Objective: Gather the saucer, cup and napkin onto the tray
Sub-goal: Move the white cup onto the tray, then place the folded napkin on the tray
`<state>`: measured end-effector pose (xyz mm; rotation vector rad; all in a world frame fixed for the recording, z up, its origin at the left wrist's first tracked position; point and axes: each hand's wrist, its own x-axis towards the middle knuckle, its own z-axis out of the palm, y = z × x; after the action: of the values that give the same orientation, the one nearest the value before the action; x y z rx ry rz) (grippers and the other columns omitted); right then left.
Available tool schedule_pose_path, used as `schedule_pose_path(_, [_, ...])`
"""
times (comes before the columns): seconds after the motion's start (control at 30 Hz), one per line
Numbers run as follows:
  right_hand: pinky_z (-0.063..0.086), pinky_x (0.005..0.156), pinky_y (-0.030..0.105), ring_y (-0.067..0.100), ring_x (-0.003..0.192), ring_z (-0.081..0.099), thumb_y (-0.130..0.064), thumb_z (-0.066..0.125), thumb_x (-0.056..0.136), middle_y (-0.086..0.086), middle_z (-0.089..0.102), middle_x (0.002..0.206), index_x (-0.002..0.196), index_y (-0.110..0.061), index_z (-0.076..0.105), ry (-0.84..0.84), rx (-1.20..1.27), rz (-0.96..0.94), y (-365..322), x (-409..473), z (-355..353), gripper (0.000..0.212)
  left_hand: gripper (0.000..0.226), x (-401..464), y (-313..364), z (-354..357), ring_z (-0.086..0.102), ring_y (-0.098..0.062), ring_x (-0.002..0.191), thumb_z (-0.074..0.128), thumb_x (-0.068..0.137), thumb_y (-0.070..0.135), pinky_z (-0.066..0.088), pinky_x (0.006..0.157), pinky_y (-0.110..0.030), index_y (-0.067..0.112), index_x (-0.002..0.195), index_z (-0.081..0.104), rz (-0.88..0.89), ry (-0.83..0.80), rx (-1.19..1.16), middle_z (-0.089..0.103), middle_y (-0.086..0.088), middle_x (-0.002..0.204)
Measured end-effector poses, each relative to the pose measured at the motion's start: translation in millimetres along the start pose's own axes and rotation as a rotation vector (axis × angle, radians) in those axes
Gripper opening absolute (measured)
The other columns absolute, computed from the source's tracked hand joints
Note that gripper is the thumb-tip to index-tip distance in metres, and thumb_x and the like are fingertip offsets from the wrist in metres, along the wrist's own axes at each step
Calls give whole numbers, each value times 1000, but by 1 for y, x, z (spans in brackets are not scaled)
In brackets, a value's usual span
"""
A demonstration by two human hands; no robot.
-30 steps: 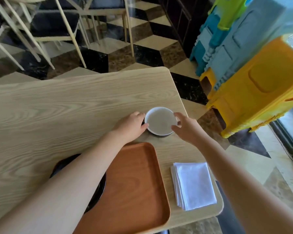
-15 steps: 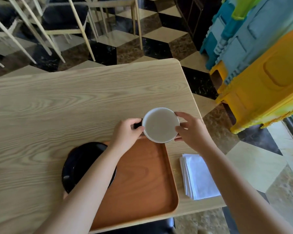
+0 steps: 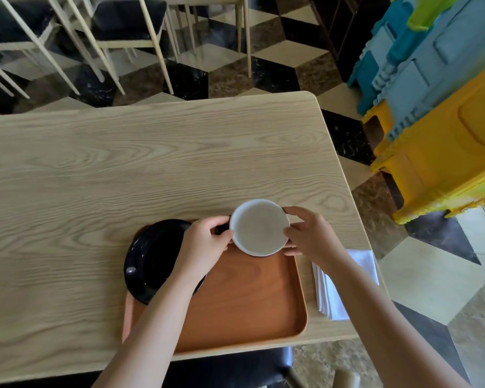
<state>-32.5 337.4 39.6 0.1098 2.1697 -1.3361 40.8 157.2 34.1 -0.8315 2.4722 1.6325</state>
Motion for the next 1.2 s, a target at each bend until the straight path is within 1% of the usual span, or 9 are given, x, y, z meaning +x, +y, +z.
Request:
schedule_pose_path(0.27, [61,69,36,26,79,72,-2,51,85,12,70,102,125,-22,53,-43,-23,-32,-1,2,-4,44,31,8,0,0,68,-11,86,62,81,16,52,88,-36,18,112,65,45,6,129,73,2,100])
schedule_pose_path(0.37, [59,78,41,25,84,70,-12,55,86,8,69,105,125,-25,52,-34,-116,-80,2,-1,-5,41,32,3,0,2,66,-13,90,58,84,18,47,85,-26,18,116,62,65,27,206,73,-3,103])
schedule_pose_path(0.43, [54,85,40,24,92,67,-23,57,86,4,69,108,126,-27,50,2,-225,-121,3,-5,-5,41,35,-2,2,5,64,-19,94,56,86,24,48,82,-30,19,121,58,94,49,320,71,-8,104])
schedule_pose_path(0.53, [47,80,29,20,97,64,-26,56,88,0,66,110,125,-23,52,82,-345,-191,9,-20,-11,37,37,-17,6,7,63,-17,89,54,87,27,51,78,-35,19,123,55,160,202,409,62,-3,115])
schedule_pose_path(0.67, [49,81,34,22,106,59,-22,56,89,1,61,121,119,-20,59,236,-516,-325,41,-49,-28,31,27,-53,5,26,61,-14,85,51,87,19,53,73,-32,14,113,59,411,401,269,62,-1,105])
schedule_pose_path(0.77, [50,86,42,33,114,52,-15,66,82,11,56,128,119,-14,59,360,-689,-333,78,-64,-43,37,37,-76,-1,66,56,-14,105,44,87,30,46,89,-29,17,120,55,651,165,447,62,-2,115])
schedule_pose_path(0.83, [49,91,48,38,119,47,-14,69,79,19,52,132,124,-10,55,376,-731,-246,101,-69,-52,47,45,-90,-6,98,49,-17,120,42,85,34,42,100,-37,21,128,47,788,-53,684,57,-5,129])
schedule_pose_path(0.93, [43,96,44,38,120,44,-14,67,79,19,49,132,130,-7,47,332,-689,-108,116,-72,-60,55,55,-102,-11,130,44,-18,130,34,79,39,42,98,-52,27,130,47,777,-284,940,50,-8,139])
schedule_pose_path(1.2, [43,85,35,31,107,54,-13,57,84,15,60,119,128,-7,46,425,-383,55,112,-69,-64,46,59,-103,-22,142,43,-20,131,33,76,46,39,95,-60,25,127,54,716,-394,1116,50,-9,140])
